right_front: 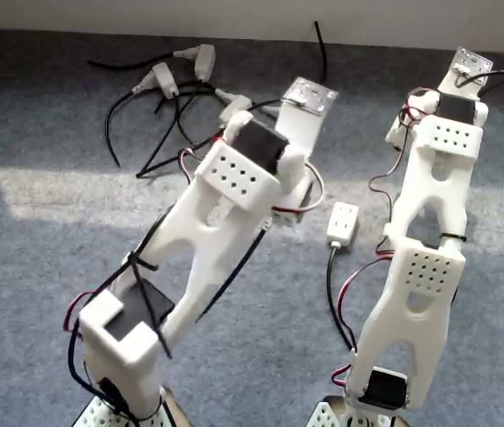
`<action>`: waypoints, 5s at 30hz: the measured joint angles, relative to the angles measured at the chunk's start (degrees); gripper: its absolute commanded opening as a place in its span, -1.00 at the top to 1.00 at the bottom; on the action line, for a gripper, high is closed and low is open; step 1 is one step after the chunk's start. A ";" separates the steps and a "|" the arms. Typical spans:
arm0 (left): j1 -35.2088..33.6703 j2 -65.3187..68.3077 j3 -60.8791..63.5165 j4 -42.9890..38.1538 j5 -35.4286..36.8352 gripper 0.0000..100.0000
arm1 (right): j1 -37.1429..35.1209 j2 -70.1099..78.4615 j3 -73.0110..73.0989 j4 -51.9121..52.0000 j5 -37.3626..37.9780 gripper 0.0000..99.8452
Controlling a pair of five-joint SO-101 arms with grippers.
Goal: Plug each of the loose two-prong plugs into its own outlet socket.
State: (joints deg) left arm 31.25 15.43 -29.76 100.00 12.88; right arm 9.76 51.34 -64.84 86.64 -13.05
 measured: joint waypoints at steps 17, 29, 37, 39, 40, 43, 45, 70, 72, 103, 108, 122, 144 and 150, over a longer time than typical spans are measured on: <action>4.04 -53.54 66.90 -47.56 -3.16 0.99 | -0.88 0.00 -11.78 6.15 0.00 0.65; -3.43 -74.73 111.47 -105.32 -3.16 0.99 | -4.04 -0.09 -25.67 12.13 0.00 0.65; -3.87 -63.91 111.30 -116.31 -3.08 0.99 | -4.48 -0.18 -19.78 12.22 1.05 0.65; -3.87 -59.69 109.89 -119.03 -3.08 0.99 | -5.36 0.09 -15.21 12.22 1.05 0.65; -3.96 -57.41 109.10 -120.35 -3.08 0.99 | -6.33 0.18 -14.77 12.22 1.14 0.65; -3.25 -51.08 107.87 -123.96 -3.08 0.99 | -10.46 -2.64 -14.07 12.22 1.93 0.65; -1.93 -48.79 107.60 -125.98 -3.08 0.99 | -12.31 -6.42 -11.43 12.22 2.29 0.65; -0.97 -61.45 112.44 -126.86 -3.08 0.99 | -33.05 -62.77 33.76 12.22 15.82 0.90; -0.97 -61.45 112.44 -126.86 -3.08 0.99 | -34.20 -65.49 35.52 12.22 17.32 1.00; -1.41 -61.36 112.44 -126.77 -3.08 0.99 | -32.88 -54.51 45.63 7.38 25.05 0.98; -1.49 -61.27 112.53 -126.77 -3.08 0.99 | -30.33 -52.75 45.63 5.27 26.73 0.98; -1.49 -61.27 112.70 -126.68 -3.08 0.99 | -29.54 -47.74 45.54 4.04 27.08 0.98; -1.05 -61.98 112.62 -126.86 -3.16 0.99 | -27.60 -51.69 30.07 9.67 24.70 0.98; -1.14 -61.98 112.62 -126.86 -3.16 0.99 | -17.32 -51.96 27.69 10.81 24.62 0.98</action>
State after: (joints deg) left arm 30.11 -46.55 82.86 -26.86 9.71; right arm -7.56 -0.62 -37.14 97.45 11.56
